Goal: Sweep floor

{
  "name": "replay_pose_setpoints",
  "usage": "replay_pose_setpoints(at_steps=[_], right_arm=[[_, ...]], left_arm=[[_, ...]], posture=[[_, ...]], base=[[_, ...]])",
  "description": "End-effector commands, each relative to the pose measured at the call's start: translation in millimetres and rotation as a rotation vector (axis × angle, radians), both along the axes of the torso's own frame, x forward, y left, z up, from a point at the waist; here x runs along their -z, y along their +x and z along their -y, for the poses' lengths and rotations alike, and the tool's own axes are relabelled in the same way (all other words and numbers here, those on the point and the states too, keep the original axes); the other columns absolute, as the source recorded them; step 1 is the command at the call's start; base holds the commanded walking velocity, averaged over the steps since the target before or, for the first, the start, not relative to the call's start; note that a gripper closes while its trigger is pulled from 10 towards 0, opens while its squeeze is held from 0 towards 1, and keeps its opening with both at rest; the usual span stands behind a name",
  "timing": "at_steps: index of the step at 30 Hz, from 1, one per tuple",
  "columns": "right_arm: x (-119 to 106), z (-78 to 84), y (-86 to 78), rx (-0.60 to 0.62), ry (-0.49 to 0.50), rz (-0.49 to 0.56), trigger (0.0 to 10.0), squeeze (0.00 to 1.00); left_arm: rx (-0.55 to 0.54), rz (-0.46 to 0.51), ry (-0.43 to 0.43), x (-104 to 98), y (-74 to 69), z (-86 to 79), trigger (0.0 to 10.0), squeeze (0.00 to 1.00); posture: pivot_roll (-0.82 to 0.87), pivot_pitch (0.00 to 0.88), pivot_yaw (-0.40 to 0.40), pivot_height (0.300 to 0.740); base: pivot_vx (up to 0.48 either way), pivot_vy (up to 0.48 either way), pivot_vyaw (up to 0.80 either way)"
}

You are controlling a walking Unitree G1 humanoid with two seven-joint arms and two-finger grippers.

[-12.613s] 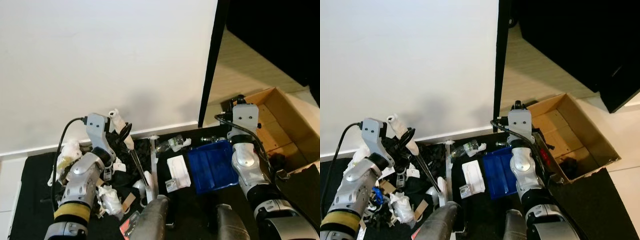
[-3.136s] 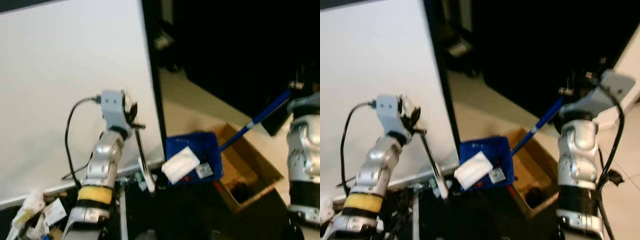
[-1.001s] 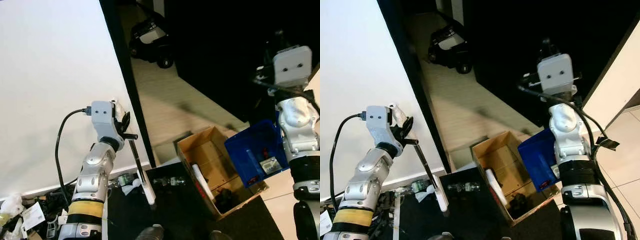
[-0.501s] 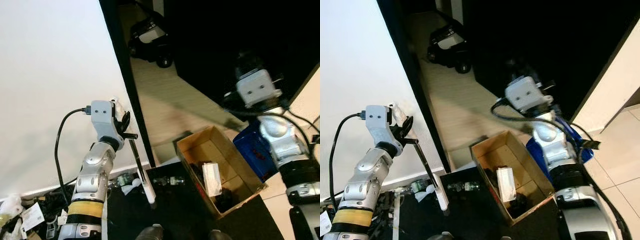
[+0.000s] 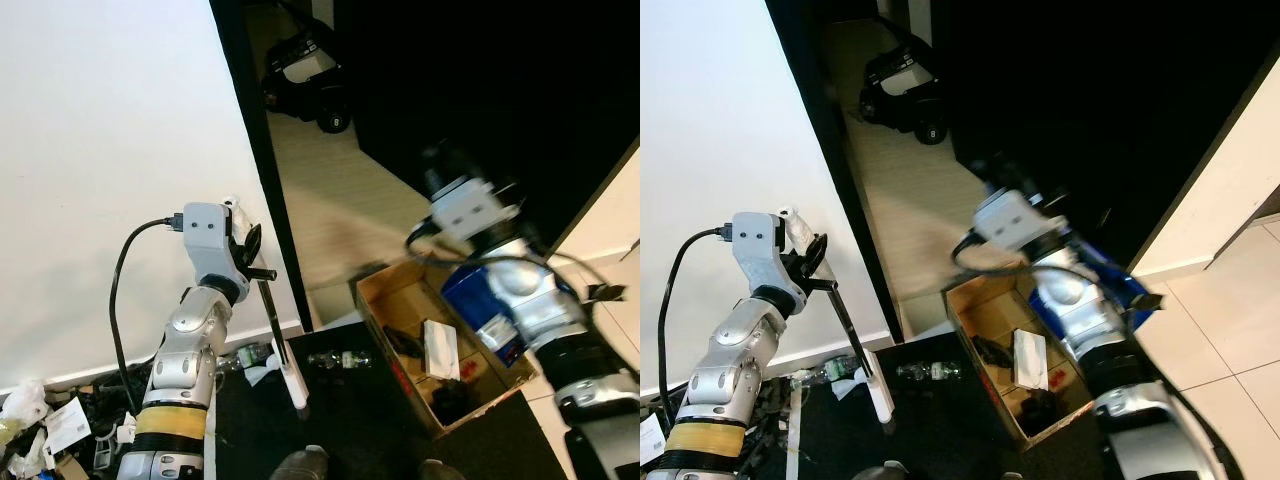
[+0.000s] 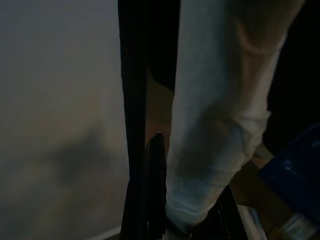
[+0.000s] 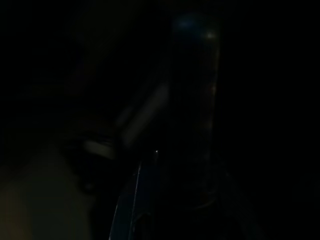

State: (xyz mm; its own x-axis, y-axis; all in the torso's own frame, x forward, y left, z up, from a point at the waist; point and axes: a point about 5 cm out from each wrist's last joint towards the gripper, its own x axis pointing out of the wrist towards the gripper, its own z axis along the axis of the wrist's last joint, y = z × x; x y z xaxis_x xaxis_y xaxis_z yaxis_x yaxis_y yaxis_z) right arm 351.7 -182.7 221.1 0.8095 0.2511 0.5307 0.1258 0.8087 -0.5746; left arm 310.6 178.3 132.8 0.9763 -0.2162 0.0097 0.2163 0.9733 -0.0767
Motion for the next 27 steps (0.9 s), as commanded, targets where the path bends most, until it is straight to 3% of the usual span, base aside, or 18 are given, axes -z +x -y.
replay_pose_setpoints(at_steps=[1, 2, 4, 6, 9, 10, 13, 20, 27], right_arm=[[-19, 9.9, -1.2, 0.027, 0.099, 0.056, 10.0, 0.00], [-19, 9.9, -1.2, 0.027, 0.099, 0.056, 10.0, 0.00], [-27, 22.7, -1.6, 0.049, 0.242, 0.056, 10.0, 0.00], [-27, 22.7, -1.6, 0.049, 0.242, 0.056, 10.0, 0.00], [-35, 39.1, -3.9, 0.034, 0.559, 0.047, 10.0, 0.00], [-35, 39.1, -3.9, 0.034, 0.559, 0.047, 10.0, 0.00], [-39, 43.2, -6.4, 0.009, 0.687, 0.056, 10.0, 0.00], [-46, 33.3, -9.9, -0.067, 0.799, 0.045, 10.0, 0.00], [-30, 8.3, -10.1, -0.140, 0.847, -0.053, 10.0, 0.00]], left_arm=[[-0.005, 0.010, 0.015, -3, -1.8, -1.9, 10.0, 0.00], [-0.005, 0.010, 0.015, -3, -1.8, -1.9, 10.0, 0.00], [-0.004, -0.001, 0.022, 0, -1.9, -2.8, 10.0, 0.00], [-0.004, -0.001, 0.022, 0, -1.9, -2.8, 10.0, 0.00], [-0.006, -0.014, 0.038, 2, -2.6, -6.2, 10.0, 0.00], [-0.006, -0.014, 0.038, 2, -2.6, -6.2, 10.0, 0.00], [-0.017, -0.013, 0.048, 1, -2.8, -11.1, 10.0, 0.00], [-0.038, -0.017, 0.075, 2, -4.1, -18.9, 10.0, 0.00], [-0.058, -0.023, 0.090, 5, -6.7, -24.0, 10.0, 0.00]], posture=[[0.09, 0.119, 0.058, 0.740], [0.09, 0.119, 0.058, 0.740], [0.09, 0.120, 0.062, 0.740], [0.09, 0.120, 0.062, 0.740], [0.09, 0.122, 0.066, 0.740], [0.09, 0.122, 0.066, 0.740], [0.10, 0.124, 0.068, 0.740], [0.11, 0.124, 0.068, 0.740], [0.12, 0.126, 0.061, 0.740]], base=[[0.000, 0.000, 0.00], [0.000, 0.000, 0.00], [0.000, 0.000, 0.00], [0.000, 0.000, 0.00], [0.000, 0.000, 0.00], [0.000, 0.000, 0.00], [0.000, 0.000, 0.00], [0.000, 0.000, 0.00], [0.000, 0.000, 0.00]])
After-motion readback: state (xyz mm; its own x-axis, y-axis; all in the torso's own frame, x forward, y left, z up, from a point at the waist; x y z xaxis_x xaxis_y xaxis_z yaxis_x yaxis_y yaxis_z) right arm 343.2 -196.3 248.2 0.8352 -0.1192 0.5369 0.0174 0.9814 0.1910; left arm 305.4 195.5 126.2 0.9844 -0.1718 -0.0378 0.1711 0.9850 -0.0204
